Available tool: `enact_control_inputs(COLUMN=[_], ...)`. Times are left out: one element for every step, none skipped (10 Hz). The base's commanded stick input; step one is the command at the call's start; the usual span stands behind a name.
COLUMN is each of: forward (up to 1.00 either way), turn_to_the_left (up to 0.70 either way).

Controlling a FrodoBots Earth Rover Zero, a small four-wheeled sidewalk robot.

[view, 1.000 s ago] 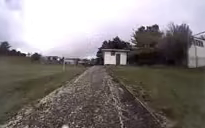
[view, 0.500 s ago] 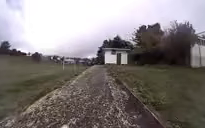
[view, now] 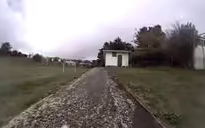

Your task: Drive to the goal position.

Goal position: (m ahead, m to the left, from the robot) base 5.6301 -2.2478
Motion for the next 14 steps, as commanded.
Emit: enact_control_inputs(forward=[0.7,0.7,0.7,0.7,0.7,0.7,0.7,0.7,0.7,0.7,0.7,0.7,0.7,0.7], turn_to_the_left=[0.0,0.0,0.0,0.0,0.0,0.0,0.0,0.0,0.0,0.0,0.0,0.0,0.0,0.0])
